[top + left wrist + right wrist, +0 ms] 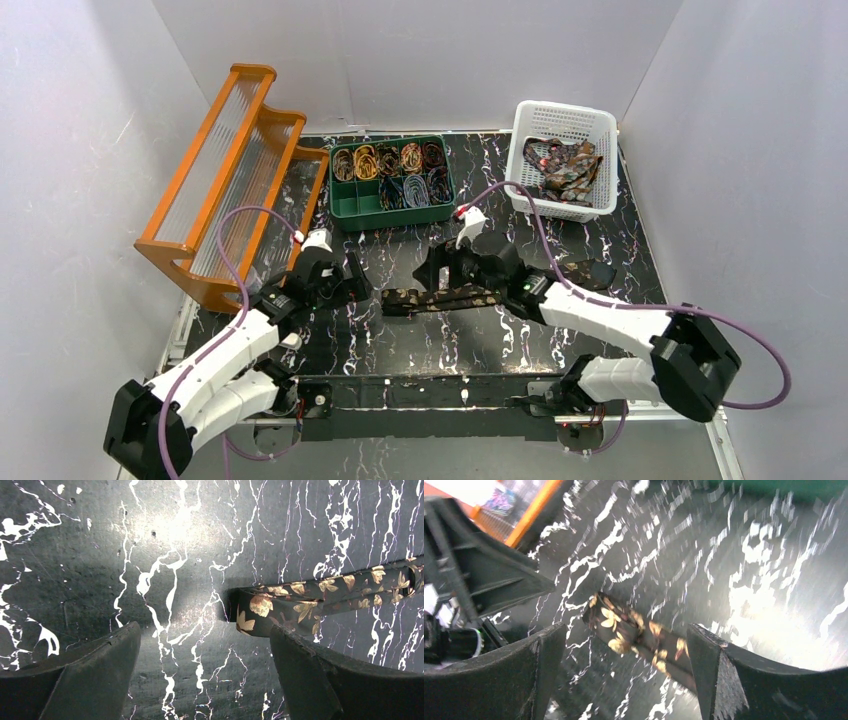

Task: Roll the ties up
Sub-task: Roll the tie at the center of the board.

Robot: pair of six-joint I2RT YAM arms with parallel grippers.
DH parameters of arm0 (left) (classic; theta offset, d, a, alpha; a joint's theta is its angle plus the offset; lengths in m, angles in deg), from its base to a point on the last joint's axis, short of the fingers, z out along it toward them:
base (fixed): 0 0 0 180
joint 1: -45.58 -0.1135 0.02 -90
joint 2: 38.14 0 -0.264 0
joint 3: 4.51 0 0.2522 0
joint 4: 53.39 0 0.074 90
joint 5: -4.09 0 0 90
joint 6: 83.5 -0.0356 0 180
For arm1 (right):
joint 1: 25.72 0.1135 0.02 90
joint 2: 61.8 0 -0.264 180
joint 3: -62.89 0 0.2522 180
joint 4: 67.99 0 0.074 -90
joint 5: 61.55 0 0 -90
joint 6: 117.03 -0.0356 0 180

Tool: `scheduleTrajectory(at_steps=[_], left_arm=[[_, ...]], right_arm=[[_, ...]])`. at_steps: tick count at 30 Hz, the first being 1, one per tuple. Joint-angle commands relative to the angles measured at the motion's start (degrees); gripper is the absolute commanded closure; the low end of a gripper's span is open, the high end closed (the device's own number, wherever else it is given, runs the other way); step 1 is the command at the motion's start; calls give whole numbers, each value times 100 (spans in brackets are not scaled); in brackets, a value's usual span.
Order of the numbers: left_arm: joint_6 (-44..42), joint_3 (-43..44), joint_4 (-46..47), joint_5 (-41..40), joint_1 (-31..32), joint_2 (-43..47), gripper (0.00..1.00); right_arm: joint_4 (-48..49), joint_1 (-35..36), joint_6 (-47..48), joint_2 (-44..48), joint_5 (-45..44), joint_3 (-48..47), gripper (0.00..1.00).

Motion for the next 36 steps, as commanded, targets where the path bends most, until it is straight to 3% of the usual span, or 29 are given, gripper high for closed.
scheduleTrajectory(at_steps=[1,4,5,15,28,36], left_arm=[[-37,-165,230,302,-39,-98,2],[-19,-225,386,438,-39,-210,3],[-13,-226,397,443,-39,-241,3],[-91,-180,368,512,-39,-334,4],[-144,-220,677,767,-39,-524,4],[-90,-413,1295,1363,-39,-810,4]], right_arm=[[-1278,-168,-2379,-557,326,-367,6],[-645,-168,-2682,-975,1344,-318,29],[-521,-169,-2798,-1123,1445,-356,31],[-666,-168,-2819,-1875,1663,-812,31],[-1618,-284,-2581,-2369,946,-1122,57],[-1691,-377,-2470,-2613,985,-1116,59]])
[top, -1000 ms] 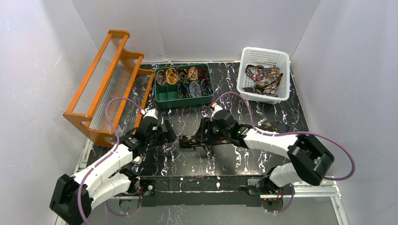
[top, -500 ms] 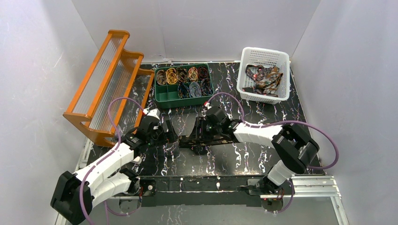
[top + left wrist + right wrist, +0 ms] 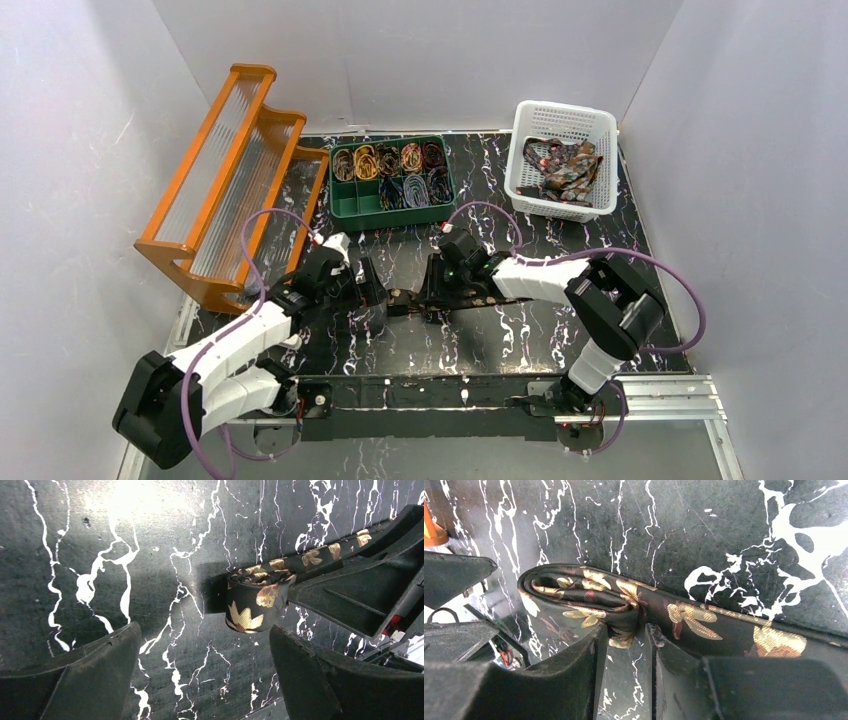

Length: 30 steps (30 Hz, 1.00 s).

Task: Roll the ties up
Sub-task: Roll the tie at the center of the board.

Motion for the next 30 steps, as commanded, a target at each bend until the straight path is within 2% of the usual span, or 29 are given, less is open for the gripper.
scheduleTrajectory(at_steps=[1,8,15,21,27,30], left_arm=[[21,-143,450,371,-39,-156,4],[308,-424,1340,783,-39,-528,4],[553,-778,2150,1097,-39,-906,11],[660,-942,2519,1095,-39,-1110,23],[758,-1108,2826,1163,-39,-1325,40],[746,-1114,2899,1145,-31,-1401,43]], right_arm=[[-168,-47,134,-150,-88,-180,59],[-224,-56,205,-251,-120,-184,60],[-130,-78,231,-348,-99,-92,67],[-103,-94,257,-424,-68,-44,70],[-26,-132,261,-507,-1,42,74],[1,-148,259,-535,43,57,74]])
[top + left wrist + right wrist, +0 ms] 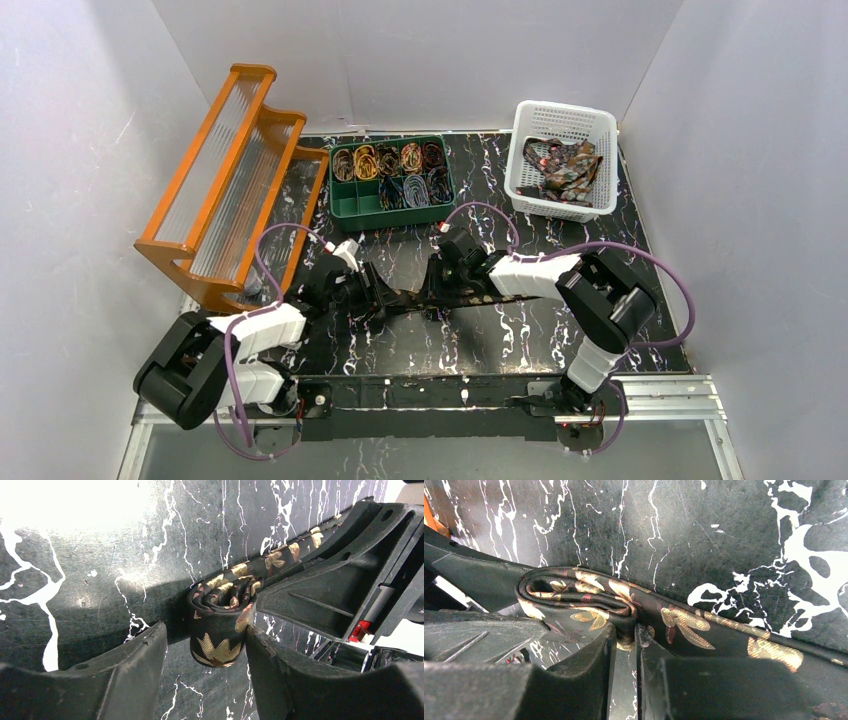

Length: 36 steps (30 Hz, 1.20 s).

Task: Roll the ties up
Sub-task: Roll the tie at the center of the board.

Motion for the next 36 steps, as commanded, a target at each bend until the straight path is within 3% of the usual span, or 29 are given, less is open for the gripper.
scheduleTrajectory(at_steps=[1,14,24,30,36], left_arm=[[-18,-167,-60,1,-5,-187,45],[210,-270,494,43,-4,-216,67],[211,89,-59,-187,-4,-27,83],[114,425,-856,-489,1,72,92],[114,635,-1363,-679,5,241,93]], right_arm=[[-205,-38,151,-246,-162,103,74],[-187,-66,154,-283,-50,101,74],[-192,-59,309,-147,187,-38,72],[-196,-65,519,478,502,-206,56],[-494,-59,1462,1131,-730,-208,47]])
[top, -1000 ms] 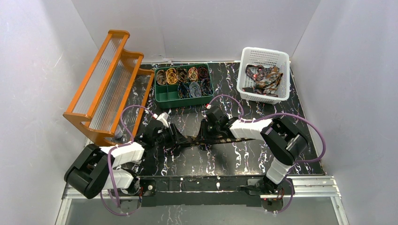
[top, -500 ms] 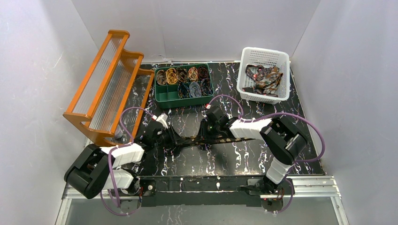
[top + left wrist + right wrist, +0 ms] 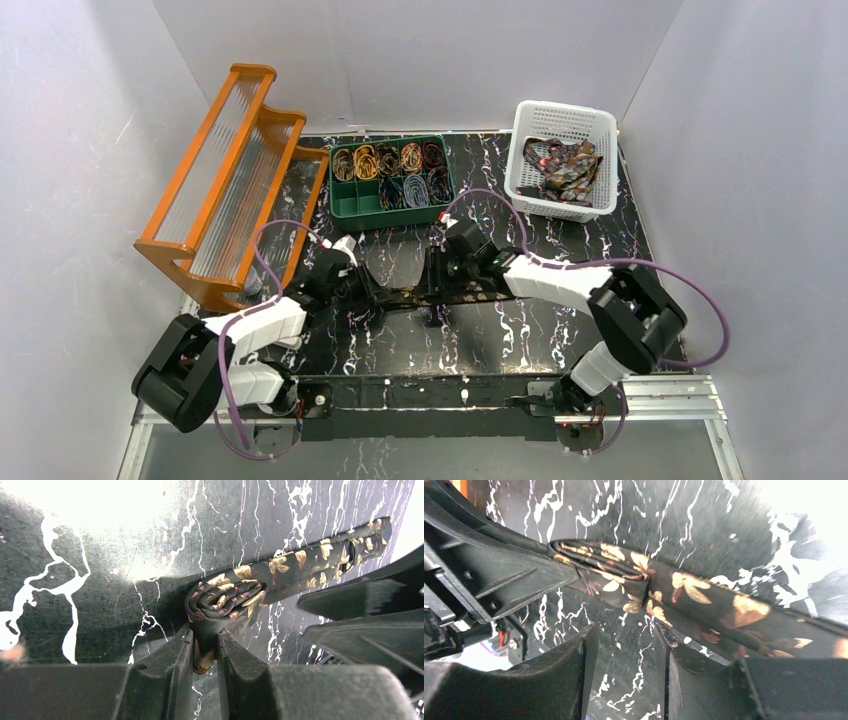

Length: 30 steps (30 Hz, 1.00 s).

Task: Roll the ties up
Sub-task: Roll the tie at the center of the board.

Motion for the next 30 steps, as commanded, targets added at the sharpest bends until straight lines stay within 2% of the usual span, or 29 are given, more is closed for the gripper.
scheduleTrajectory(at_steps=[1,3,7,10,12,19,25,30], left_arm=[[-68,279,-662,-308,2,254,93],[-106,346,-764,-292,2,254,93],[-163,442,-921,-318,1,245,93],[-225,505,-1009,-304,2,181,93],[-238,541,-1057,-305,2,141,93],[-289,636,-1127,-286,2,41,93],[-305,674,-1184,-310,2,43,93],[-333,729,-1264,-293,2,22,93]], right_arm=[[-100,-30,1058,462,-1119,-121,46],[219,-31,2003,455,-1019,-7,43],[1921,-34,3857,725,-366,941,30],[2892,-29,5017,983,115,1553,11],[3193,-32,5761,899,524,1702,5],[3166,-35,6895,146,842,1355,4],[2700,-29,6938,-296,1238,1058,11],[2583,-36,6706,-408,1227,1044,16]])
